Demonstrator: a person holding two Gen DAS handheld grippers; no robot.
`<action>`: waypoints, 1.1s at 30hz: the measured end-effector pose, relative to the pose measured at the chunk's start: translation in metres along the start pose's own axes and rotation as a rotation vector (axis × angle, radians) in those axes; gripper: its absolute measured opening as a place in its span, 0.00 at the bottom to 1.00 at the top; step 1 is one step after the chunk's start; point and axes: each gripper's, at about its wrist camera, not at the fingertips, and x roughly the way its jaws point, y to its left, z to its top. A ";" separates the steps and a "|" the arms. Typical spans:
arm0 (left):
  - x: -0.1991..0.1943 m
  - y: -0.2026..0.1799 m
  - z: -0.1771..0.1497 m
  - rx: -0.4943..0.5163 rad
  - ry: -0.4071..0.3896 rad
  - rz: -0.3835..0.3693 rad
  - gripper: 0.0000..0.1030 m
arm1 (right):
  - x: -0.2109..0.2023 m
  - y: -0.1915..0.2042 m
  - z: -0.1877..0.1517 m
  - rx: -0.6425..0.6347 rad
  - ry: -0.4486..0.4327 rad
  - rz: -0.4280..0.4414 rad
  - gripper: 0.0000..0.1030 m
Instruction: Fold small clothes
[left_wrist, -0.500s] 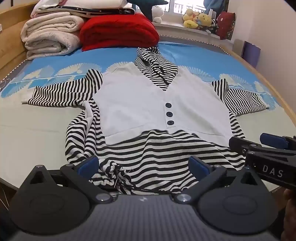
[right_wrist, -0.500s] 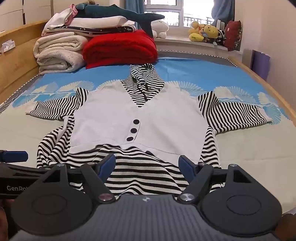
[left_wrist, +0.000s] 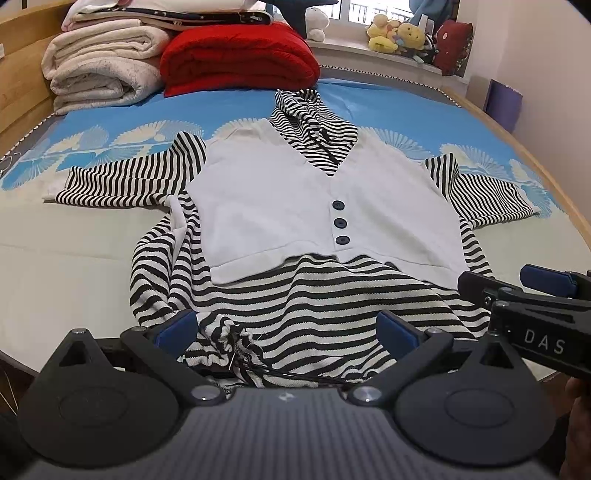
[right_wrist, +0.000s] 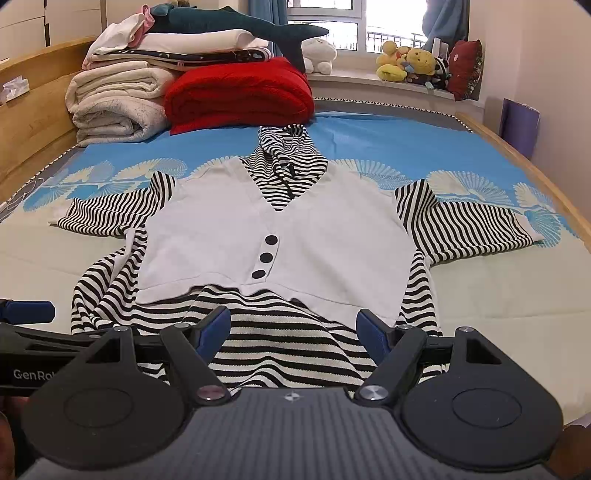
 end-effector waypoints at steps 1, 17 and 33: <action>0.000 0.000 0.000 -0.001 0.001 0.000 1.00 | 0.000 0.000 0.000 0.000 0.000 0.000 0.75; 0.002 0.002 0.001 -0.009 0.009 0.001 1.00 | 0.001 0.002 0.002 -0.001 -0.001 -0.001 0.75; 0.004 0.001 -0.001 0.030 -0.016 0.006 1.00 | 0.006 0.003 0.001 -0.004 -0.035 0.002 0.75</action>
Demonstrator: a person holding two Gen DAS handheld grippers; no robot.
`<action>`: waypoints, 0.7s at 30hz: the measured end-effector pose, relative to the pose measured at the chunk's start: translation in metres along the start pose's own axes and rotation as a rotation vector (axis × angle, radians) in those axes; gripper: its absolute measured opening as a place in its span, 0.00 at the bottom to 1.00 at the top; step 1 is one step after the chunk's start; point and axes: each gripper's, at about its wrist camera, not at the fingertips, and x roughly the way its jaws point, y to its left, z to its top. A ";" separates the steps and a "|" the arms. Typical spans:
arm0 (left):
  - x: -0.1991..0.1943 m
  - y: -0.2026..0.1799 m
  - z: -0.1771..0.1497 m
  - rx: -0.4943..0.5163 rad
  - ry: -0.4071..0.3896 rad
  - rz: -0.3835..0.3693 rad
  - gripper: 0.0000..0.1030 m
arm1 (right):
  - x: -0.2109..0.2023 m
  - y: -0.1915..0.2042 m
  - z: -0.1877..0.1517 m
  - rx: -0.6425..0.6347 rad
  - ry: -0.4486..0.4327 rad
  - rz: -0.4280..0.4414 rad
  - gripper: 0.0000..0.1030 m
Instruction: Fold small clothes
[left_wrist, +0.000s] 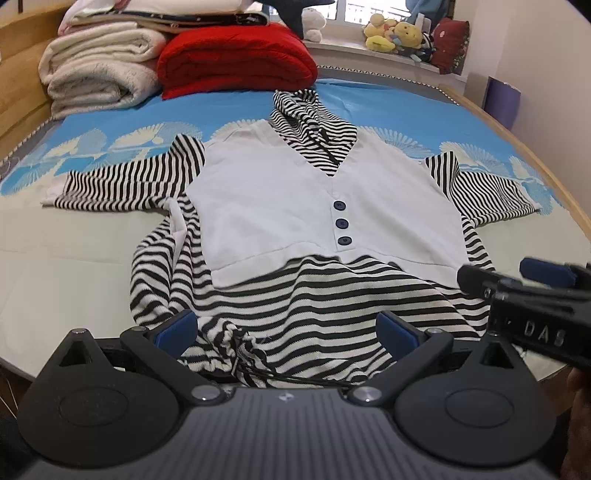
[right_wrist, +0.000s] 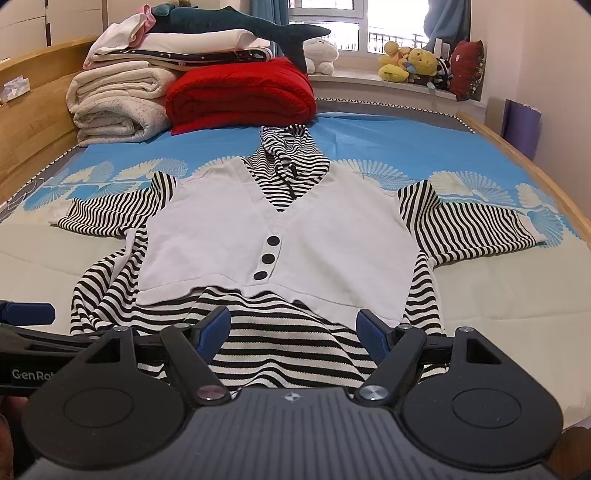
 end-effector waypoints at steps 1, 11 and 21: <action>0.000 0.000 -0.001 0.010 -0.010 0.004 1.00 | 0.000 0.000 0.001 0.003 -0.010 0.000 0.75; -0.031 0.016 -0.003 0.023 -0.138 0.017 0.94 | -0.011 0.005 0.001 -0.016 0.000 -0.059 0.75; -0.021 0.025 -0.015 0.129 -0.219 -0.040 0.56 | -0.036 -0.007 0.005 0.017 -0.050 -0.094 0.74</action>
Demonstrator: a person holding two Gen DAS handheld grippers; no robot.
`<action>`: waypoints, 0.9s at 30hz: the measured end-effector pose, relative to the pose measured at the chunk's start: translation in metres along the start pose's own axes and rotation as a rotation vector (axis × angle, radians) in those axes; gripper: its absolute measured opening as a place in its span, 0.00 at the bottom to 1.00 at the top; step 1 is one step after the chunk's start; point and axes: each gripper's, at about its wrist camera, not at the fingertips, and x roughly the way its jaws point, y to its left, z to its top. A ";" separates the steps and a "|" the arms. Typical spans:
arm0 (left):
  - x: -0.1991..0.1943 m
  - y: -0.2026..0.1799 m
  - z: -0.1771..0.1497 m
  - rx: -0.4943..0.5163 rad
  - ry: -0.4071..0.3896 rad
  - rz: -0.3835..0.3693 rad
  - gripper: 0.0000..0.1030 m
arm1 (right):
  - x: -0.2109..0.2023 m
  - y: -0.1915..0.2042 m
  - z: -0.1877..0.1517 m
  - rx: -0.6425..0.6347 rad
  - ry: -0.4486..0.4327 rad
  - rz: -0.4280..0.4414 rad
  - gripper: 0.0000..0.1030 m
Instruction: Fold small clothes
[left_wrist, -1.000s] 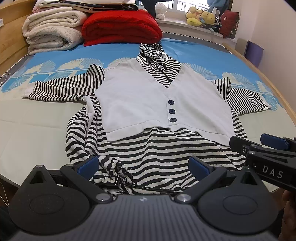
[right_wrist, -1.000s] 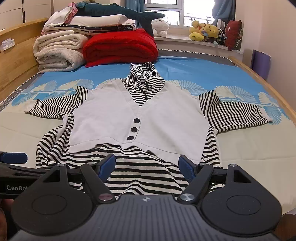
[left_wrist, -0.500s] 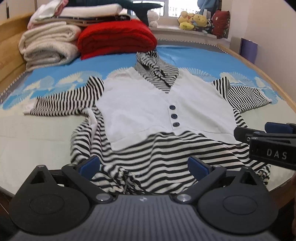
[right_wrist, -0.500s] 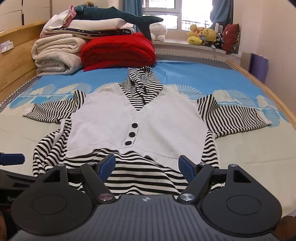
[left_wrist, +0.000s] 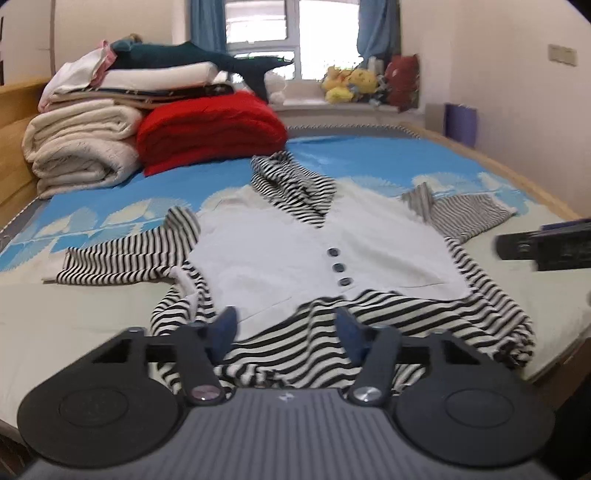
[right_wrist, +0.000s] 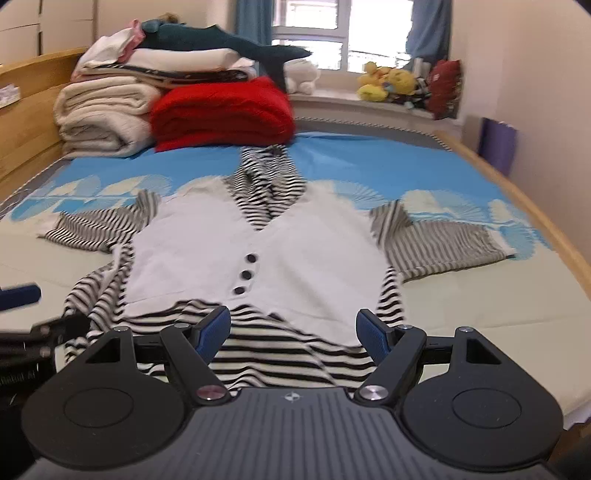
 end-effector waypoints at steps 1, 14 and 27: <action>0.003 0.004 0.004 -0.029 -0.005 0.004 0.56 | 0.000 -0.004 0.000 0.016 -0.005 0.010 0.72; 0.133 0.149 0.129 -0.272 -0.047 0.108 0.53 | 0.069 -0.029 0.066 0.075 -0.080 0.029 0.63; 0.259 0.381 0.062 -0.685 0.136 0.447 0.65 | 0.221 0.008 0.173 0.116 0.016 0.165 0.32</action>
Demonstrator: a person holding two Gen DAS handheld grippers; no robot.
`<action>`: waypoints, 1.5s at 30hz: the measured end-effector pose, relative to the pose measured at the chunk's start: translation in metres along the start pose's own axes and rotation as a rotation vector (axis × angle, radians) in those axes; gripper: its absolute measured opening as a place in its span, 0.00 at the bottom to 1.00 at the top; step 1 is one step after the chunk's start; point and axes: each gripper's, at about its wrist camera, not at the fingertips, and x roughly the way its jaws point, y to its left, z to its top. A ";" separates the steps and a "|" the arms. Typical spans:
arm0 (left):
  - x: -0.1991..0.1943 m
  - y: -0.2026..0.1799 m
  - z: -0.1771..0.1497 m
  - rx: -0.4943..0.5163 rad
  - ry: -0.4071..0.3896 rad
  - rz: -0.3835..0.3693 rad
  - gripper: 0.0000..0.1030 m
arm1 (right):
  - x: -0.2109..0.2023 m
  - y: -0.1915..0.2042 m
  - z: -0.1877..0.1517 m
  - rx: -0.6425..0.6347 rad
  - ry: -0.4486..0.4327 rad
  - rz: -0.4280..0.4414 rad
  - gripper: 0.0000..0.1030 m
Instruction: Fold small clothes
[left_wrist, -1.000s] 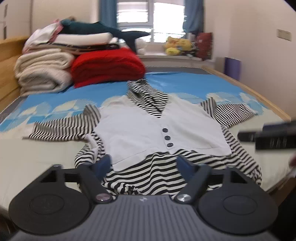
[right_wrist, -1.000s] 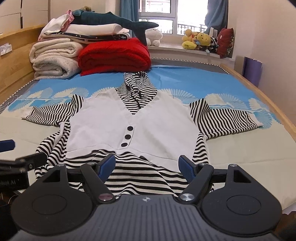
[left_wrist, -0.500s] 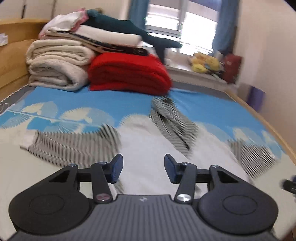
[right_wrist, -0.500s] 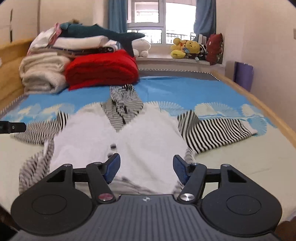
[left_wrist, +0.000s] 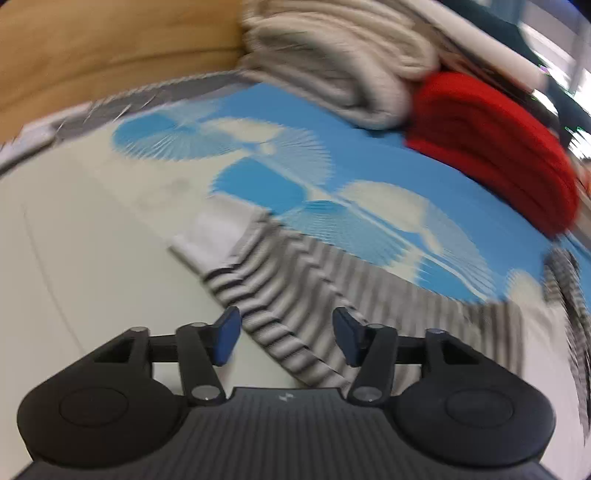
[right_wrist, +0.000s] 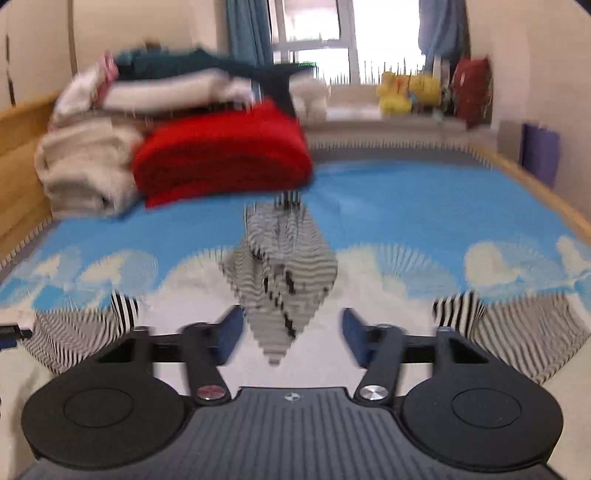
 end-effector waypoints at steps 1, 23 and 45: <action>0.003 0.008 0.000 -0.024 0.004 0.002 0.71 | 0.005 0.002 -0.001 0.006 0.016 0.012 0.23; -0.153 -0.231 -0.042 0.368 -0.220 -0.504 0.05 | 0.028 -0.070 -0.007 0.193 0.058 -0.164 0.12; -0.065 -0.222 -0.061 0.222 0.246 -0.135 0.55 | 0.108 -0.170 -0.049 0.600 0.308 -0.190 0.24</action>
